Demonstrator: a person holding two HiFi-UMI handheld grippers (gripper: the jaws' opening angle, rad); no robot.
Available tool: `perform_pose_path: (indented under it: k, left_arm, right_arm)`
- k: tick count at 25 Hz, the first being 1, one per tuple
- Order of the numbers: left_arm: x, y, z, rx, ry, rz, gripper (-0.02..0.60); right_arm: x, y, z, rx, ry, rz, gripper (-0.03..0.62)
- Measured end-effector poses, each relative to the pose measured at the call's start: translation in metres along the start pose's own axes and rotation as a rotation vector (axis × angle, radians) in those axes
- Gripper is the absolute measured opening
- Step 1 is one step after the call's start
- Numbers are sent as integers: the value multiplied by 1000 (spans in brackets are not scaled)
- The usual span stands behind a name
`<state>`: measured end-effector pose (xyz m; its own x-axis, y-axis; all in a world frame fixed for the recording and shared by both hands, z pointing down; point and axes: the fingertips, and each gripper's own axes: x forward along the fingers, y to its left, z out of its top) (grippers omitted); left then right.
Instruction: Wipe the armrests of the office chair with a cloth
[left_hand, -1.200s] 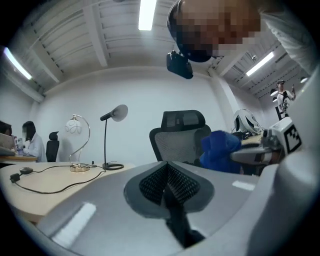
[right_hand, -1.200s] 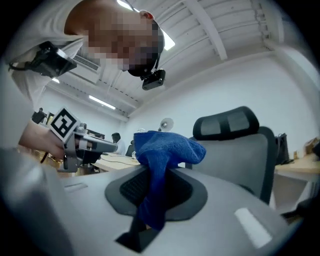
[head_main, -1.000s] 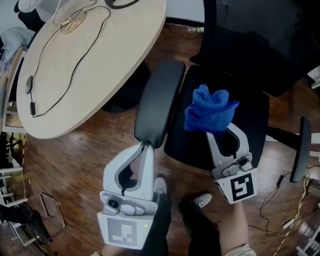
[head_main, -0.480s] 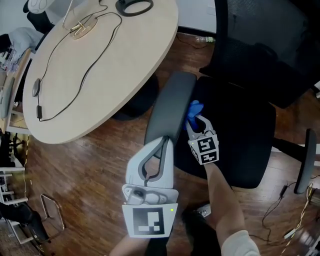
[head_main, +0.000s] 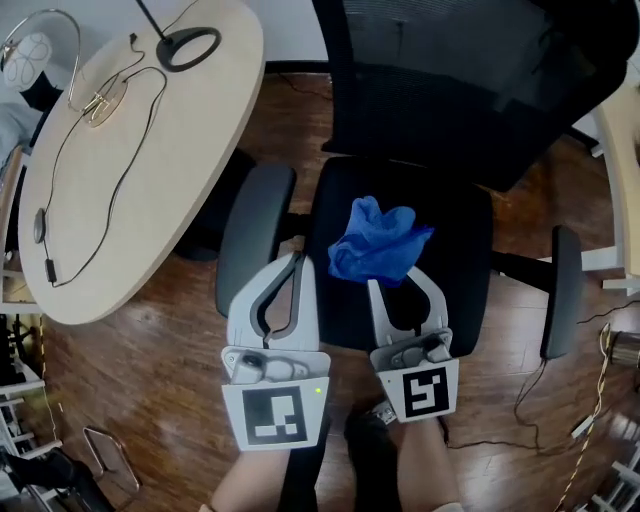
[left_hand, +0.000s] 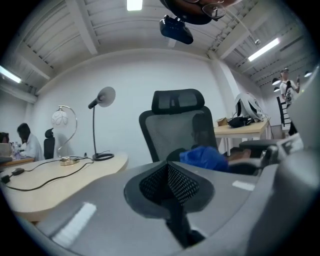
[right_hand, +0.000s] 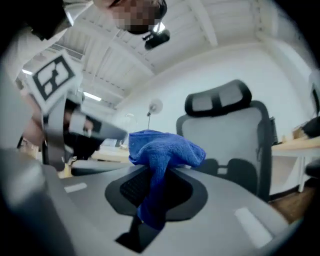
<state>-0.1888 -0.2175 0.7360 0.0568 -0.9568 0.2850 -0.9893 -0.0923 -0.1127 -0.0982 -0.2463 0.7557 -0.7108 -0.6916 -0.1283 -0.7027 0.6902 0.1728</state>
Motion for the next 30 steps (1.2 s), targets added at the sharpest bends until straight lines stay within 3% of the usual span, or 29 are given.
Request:
perform_pose_path:
  k: [2,5,7,9,13,15,17,21,26,28,30]
  left_arm:
    - [10,-27,18,28,-28,-73,66]
    - [21,-76,45,73,-52,-183,66]
    - [30,-113,61,103,-62,-248,66]
    - [38,-151,71,126,-72,-307,66]
    - [53,-201,62,154,-106,-414,66]
    - [57,-213,47,178,-112,-442,66]
    - [62,-219,27,188,-102,-464,66]
    - [79,-210,-23,208,-78,-474,66]
    - [92,-198,-63,189,-52,-459,67]
    - [91,-194,-68,175,-35,-453,67]
    - [93,-189,-68,155,-36,-440,67]
  right_arm:
    - [-28,-31,67,-68,-154,-111,75]
    - [-83,-87,90,-45,-147,-344,75]
    - [-126,-126,73,33,-84,-523,75]
    - [-162,-154,56,57,-47,-647,75]
    - [-197,-183,-20,25,25,-779,75]
    - [-200,-196,-74,99,84,-847,75]
    - [-203,-210,-116,121,142,-889,74]
    - [-204,-249,-184,182,108,-993,74]
    - [-196,-253,-342,442,426,-943,75]
    - [-197,-251,-352,484,436,-932,74]
    - [-185,-245,-328,447,378,-880,74]
